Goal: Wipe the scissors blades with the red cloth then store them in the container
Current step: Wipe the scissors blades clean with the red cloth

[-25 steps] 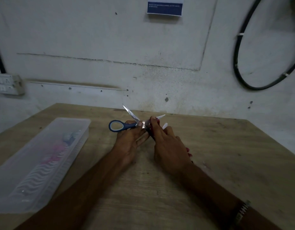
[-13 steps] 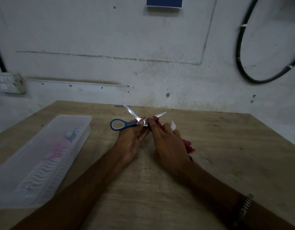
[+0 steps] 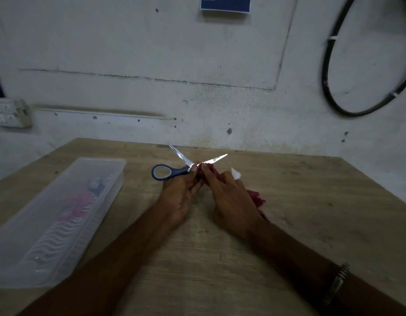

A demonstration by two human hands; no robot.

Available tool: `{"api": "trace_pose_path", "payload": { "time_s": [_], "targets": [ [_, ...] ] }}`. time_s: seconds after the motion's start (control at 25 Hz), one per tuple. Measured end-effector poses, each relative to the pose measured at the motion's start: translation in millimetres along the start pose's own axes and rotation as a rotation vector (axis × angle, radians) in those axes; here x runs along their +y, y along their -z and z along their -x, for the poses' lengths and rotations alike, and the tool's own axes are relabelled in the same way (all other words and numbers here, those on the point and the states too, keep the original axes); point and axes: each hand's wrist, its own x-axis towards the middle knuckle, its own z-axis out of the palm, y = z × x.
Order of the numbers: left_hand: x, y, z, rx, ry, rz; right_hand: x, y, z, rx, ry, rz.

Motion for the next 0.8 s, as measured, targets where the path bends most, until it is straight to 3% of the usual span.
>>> {"api": "trace_pose_path", "payload": {
  "time_s": [0.2, 0.4, 0.68, 0.8],
  "targets": [
    [-0.1, -1.6, -0.1, -0.011, 0.023, -0.037, 4.9, 6.1, -5.5, 0.020, -0.145, -0.014],
    [-1.5, -0.5, 0.5, -0.010, -0.007, -0.007, -2.0, 0.0, -1.7, -0.002, 0.001, 0.126],
    [-6.6, -1.8, -1.8, -0.017, -0.008, -0.130, -1.8, -2.0, -9.2, 0.105, -0.340, -0.156],
    [-5.3, -2.0, -0.4, -0.019, -0.022, -0.081, -8.1, -6.6, -7.2, 0.095, -0.199, -0.075]
  ]
}}
